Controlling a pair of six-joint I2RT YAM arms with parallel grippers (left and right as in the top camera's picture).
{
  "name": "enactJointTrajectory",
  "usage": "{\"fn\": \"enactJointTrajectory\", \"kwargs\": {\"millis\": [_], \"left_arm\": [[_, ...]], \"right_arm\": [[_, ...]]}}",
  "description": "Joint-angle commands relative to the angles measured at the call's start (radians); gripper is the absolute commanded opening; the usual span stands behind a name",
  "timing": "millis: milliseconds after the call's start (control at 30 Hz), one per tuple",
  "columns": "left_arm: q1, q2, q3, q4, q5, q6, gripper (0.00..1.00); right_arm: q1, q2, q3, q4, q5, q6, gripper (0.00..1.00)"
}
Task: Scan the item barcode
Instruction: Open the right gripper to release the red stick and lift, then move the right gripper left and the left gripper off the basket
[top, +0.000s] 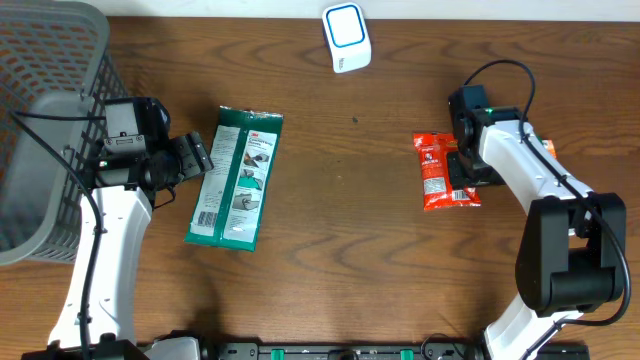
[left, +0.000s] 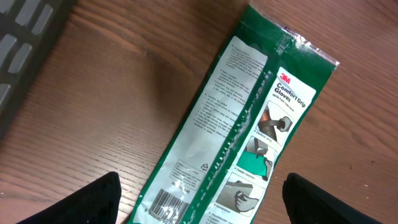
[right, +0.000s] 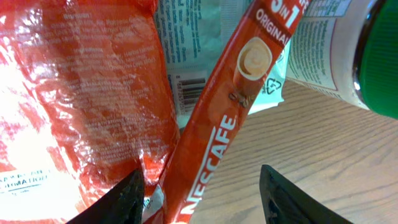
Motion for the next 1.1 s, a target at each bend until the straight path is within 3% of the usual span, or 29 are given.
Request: {"fn": "enactJointTrajectory", "kwargs": {"millis": [0, 300, 367, 467, 600, 1067], "left_arm": [[0.002, 0.0, 0.006, -0.002, -0.01, 0.021, 0.84], [0.002, 0.0, 0.006, -0.002, -0.01, 0.021, 0.84], [0.002, 0.0, 0.006, -0.002, -0.01, 0.021, 0.84], [0.002, 0.0, 0.006, -0.002, -0.01, 0.021, 0.84], [0.002, 0.0, 0.006, -0.002, -0.01, 0.021, 0.84], [0.002, 0.0, 0.006, 0.032, -0.01, 0.021, 0.84]], "right_arm": [[0.002, -0.062, 0.031, -0.007, -0.015, 0.023, 0.59], [0.007, -0.178, 0.031, 0.006, -0.223, 0.023, 0.7], [0.007, -0.176, 0.031, 0.03, -0.337, 0.023, 0.73], [0.008, -0.171, 0.031, 0.076, -0.586, 0.023, 0.88], [0.019, -0.171, 0.03, 0.113, -0.776, 0.023, 0.91], [0.11, -0.171, 0.025, 0.152, -0.752, 0.023, 0.95]]}}
